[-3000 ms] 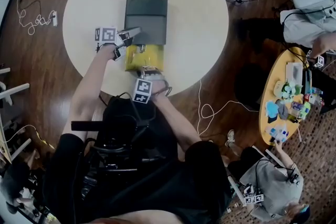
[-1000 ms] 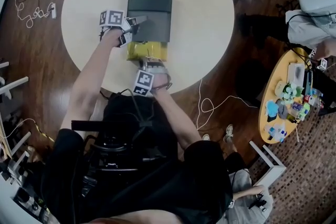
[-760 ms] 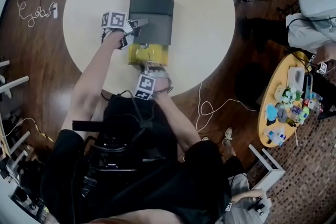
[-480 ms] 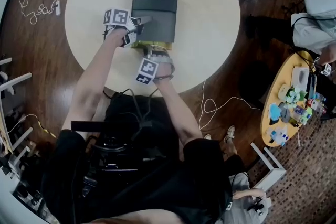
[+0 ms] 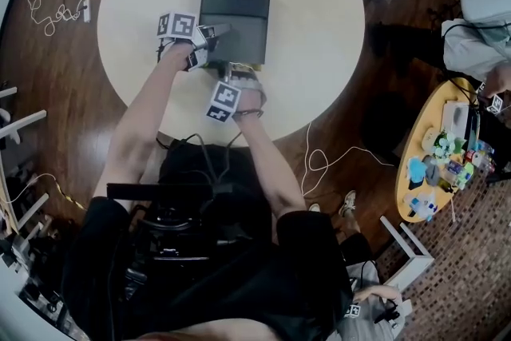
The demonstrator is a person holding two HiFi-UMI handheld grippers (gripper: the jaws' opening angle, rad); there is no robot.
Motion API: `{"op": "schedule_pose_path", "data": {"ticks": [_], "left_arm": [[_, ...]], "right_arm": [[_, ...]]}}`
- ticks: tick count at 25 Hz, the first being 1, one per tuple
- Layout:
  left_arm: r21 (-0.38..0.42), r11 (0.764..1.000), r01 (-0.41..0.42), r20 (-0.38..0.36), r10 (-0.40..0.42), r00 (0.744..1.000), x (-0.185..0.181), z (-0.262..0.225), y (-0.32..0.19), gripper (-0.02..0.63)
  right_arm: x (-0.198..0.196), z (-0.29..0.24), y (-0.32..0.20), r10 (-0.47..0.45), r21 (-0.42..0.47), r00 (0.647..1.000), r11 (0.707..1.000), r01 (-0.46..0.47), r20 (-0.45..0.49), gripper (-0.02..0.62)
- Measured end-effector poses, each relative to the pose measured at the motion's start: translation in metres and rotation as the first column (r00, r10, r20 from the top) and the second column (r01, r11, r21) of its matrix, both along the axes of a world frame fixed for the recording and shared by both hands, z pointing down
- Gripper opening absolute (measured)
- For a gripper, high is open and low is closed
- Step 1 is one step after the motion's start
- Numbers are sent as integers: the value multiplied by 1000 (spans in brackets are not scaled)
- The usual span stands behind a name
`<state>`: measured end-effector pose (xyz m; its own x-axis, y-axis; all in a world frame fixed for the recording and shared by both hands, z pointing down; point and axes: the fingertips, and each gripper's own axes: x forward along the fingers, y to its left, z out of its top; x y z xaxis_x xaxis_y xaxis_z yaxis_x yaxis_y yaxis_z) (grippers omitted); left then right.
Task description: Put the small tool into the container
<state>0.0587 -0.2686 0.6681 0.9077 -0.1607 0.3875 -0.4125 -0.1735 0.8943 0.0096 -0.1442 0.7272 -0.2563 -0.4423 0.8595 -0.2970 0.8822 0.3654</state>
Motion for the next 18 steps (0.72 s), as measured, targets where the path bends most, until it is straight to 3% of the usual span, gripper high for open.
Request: {"op": "schedule_pose_path", "data": {"ticks": [10,14,18], "left_arm": [[10,1000,-3,-2,3,1000,0,4,-7,2],[-25,1000,11,1,-11,1000,-3,13,15,2],[6,1000,13,10,-13,1000,-5,15,-6,2]], "right_arm": [[-2,7,-5,-55,-4,998,998,55,-44,57],[-3,10,22,-75,-20,994,997,73,-74,66],[-5,13,0,-58,4,996,998,58,-70,70]]}}
